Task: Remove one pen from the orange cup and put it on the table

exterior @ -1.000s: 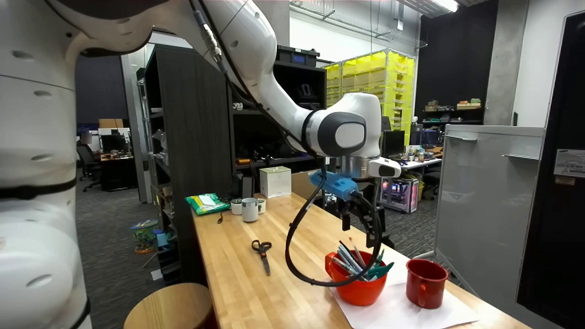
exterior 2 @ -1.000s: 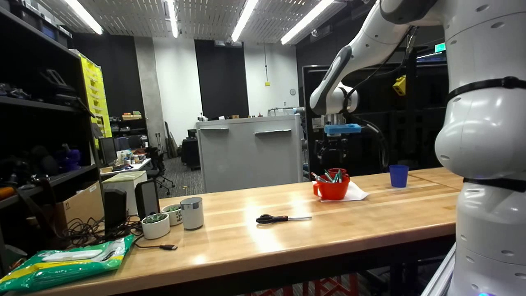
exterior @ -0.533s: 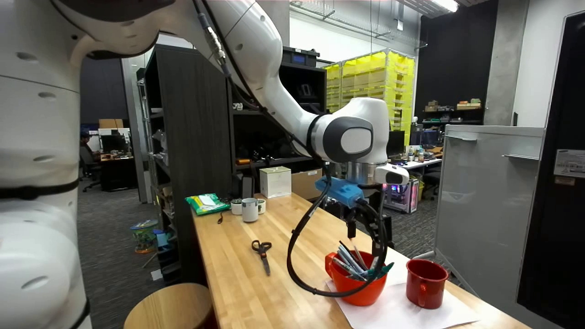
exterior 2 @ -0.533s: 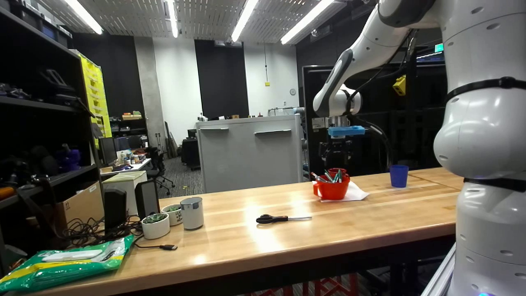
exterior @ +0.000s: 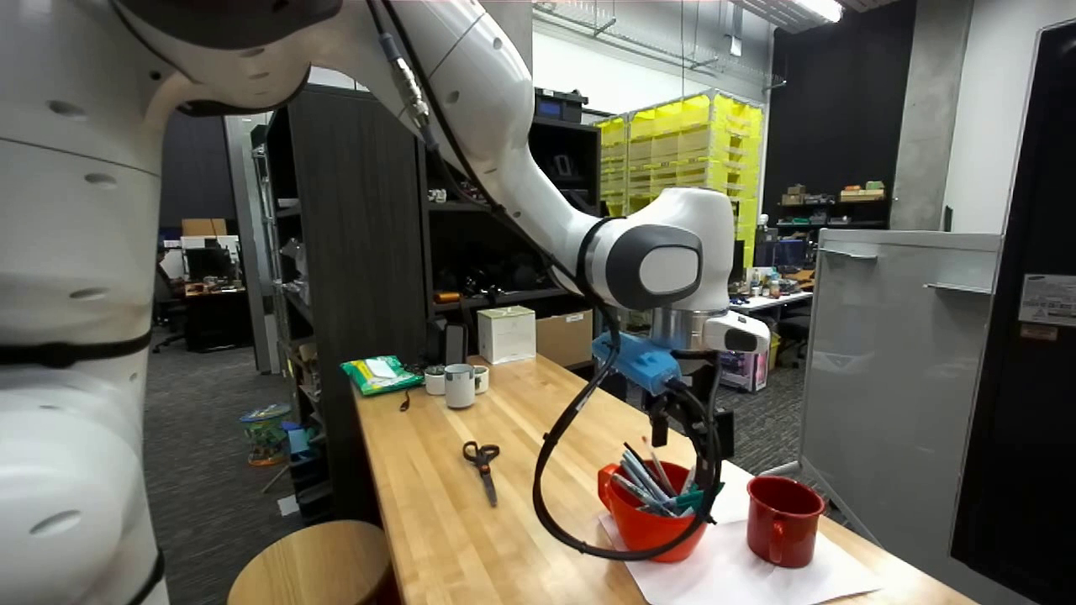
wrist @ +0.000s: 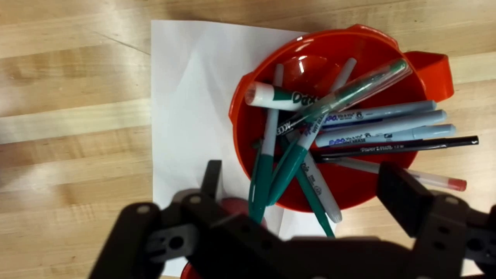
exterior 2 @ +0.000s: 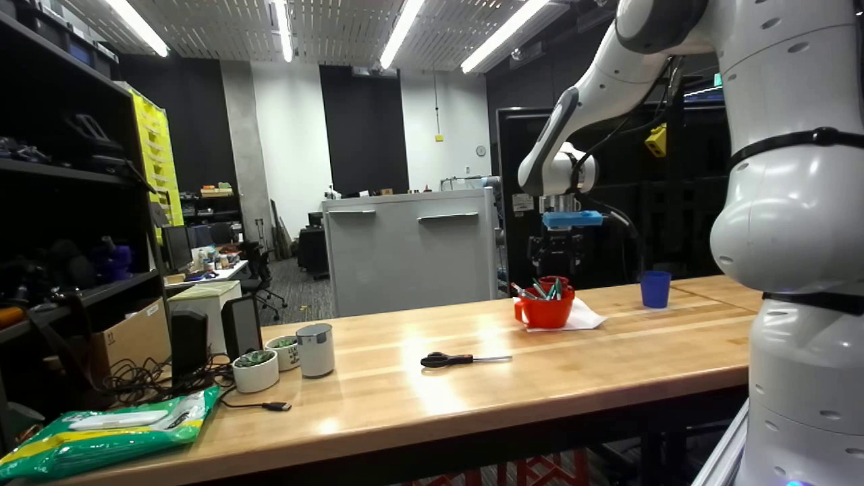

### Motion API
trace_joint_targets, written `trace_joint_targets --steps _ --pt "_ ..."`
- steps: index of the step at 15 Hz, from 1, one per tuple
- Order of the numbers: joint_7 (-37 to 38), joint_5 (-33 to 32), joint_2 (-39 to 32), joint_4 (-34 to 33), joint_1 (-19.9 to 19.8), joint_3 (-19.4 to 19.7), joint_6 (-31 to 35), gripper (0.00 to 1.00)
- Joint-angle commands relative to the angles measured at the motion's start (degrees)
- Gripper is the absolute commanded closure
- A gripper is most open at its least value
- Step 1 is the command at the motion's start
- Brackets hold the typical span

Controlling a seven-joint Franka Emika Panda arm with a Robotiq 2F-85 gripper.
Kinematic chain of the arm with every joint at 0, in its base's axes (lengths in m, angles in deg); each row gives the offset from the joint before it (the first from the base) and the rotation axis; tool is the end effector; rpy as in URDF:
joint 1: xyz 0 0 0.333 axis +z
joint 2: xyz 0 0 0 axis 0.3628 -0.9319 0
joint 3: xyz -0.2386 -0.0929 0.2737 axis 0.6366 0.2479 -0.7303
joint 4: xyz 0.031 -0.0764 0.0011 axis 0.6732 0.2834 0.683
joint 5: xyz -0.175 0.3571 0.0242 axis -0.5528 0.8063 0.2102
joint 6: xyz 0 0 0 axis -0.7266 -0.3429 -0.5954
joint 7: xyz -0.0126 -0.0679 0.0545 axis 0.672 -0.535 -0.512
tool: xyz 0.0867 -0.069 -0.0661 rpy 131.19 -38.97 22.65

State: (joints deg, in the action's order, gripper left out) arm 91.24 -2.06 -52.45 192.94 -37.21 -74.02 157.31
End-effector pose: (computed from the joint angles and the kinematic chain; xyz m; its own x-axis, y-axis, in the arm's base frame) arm 0.5082 -0.2949 0.3800 0.7855 -0.6166 0.0529 -0.6161 -0.7872 -0.0261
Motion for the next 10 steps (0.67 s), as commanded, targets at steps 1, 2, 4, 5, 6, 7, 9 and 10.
trace_joint_targets --steps 1,2,4,5,6,7,9,10 --pt "-0.2 2.2 -2.2 -2.0 -0.4 -0.1 1.0 0.00" --pt "-0.3 2.7 -2.7 -2.4 -0.5 -0.1 1.2 0.00" --pt "-0.3 3.3 -3.7 -3.1 -0.7 0.0 1.2 0.00" --pt "-0.2 3.5 -4.0 -3.3 -0.9 0.0 1.3 0.00" --pt "-0.3 3.7 -4.4 -3.6 -1.0 0.0 1.4 0.00" --pt "-0.3 3.8 -4.9 -3.9 -1.3 0.1 1.4 0.00" --pt "-0.4 3.8 -5.6 -4.4 -1.7 0.1 1.1 0.00" --pt "-0.4 3.9 -6.0 -4.6 -1.9 0.1 1.1 0.00"
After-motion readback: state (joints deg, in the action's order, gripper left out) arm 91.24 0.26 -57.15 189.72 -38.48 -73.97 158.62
